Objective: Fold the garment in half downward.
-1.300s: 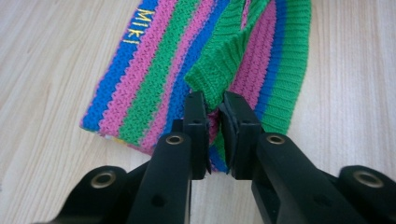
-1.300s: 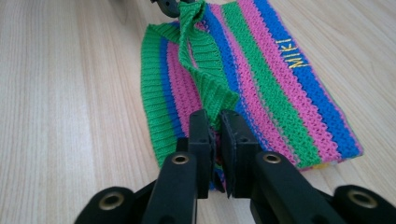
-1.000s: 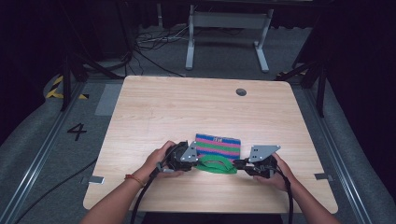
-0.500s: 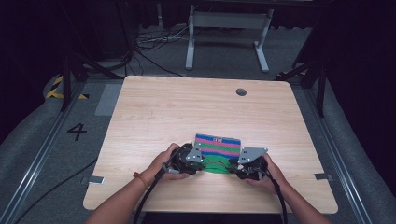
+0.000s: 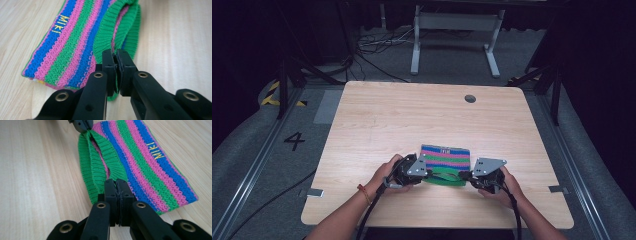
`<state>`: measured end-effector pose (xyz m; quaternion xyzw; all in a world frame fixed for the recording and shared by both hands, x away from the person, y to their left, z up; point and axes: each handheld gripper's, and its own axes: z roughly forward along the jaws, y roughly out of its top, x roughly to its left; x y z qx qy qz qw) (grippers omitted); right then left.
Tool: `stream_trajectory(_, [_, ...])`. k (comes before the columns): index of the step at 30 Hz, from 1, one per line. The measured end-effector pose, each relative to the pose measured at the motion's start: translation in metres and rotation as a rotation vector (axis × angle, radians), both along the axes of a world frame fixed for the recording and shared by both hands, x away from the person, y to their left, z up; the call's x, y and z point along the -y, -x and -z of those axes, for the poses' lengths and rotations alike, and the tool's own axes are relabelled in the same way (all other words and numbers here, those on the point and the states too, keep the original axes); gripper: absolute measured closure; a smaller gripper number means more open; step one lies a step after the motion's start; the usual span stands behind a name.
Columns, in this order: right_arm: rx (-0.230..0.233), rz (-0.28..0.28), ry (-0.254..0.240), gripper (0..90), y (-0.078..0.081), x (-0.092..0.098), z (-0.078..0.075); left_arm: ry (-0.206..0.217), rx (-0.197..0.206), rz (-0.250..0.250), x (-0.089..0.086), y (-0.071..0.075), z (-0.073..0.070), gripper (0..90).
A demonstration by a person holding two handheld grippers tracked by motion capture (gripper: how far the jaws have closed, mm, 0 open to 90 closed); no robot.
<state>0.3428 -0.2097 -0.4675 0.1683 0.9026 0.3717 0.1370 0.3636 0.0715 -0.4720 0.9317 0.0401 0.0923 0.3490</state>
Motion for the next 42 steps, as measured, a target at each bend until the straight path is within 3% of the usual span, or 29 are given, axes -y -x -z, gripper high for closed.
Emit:
stream_trajectory(2, [-0.023,-0.003,0.003,88.8,0.001,0.000,0.003,-0.029,-0.013,0.022,0.000,0.000,0.008,84.1])
stream_trajectory(4, [-0.026,-0.006,0.049,88.6,0.002,-0.002,0.011,-0.064,-0.037,0.034,0.000,-0.001,0.017,82.8])
stream_trajectory(6, [-0.039,-0.007,0.064,87.7,0.003,-0.004,0.018,-0.031,-0.059,0.030,-0.003,-0.002,0.019,81.9])
stream_trajectory(8, [-0.045,-0.001,0.040,87.6,0.002,-0.003,0.021,-0.006,-0.071,0.007,-0.006,-0.005,0.022,81.6])
stream_trajectory(14, [-0.018,0.019,0.036,87.6,-0.001,-0.001,0.024,0.045,-0.105,-0.045,-0.007,-0.014,0.026,83.1])
stream_trajectory(24, [-0.026,0.078,0.007,85.4,-0.017,0.009,0.025,0.045,-0.108,-0.061,0.000,-0.020,0.026,81.6])
stream_trajectory(27, [-0.011,0.077,0.020,85.3,-0.014,0.010,0.021,0.023,-0.082,-0.057,0.001,-0.017,0.021,78.8])
stream_trajectory(32, [-0.007,0.067,0.025,81.6,-0.010,0.013,0.014,0.035,-0.059,-0.069,-0.004,-0.013,0.010,75.6])
stream_trajectory(37, [-0.011,0.066,0.023,74.9,-0.007,0.018,0.006,0.036,-0.042,-0.073,-0.012,-0.011,0.001,66.6])
stream_trajectory(42, [-0.017,0.093,0.049,61.1,-0.005,0.028,0.000,-0.001,-0.033,-0.114,-0.028,-0.008,-0.007,57.7])
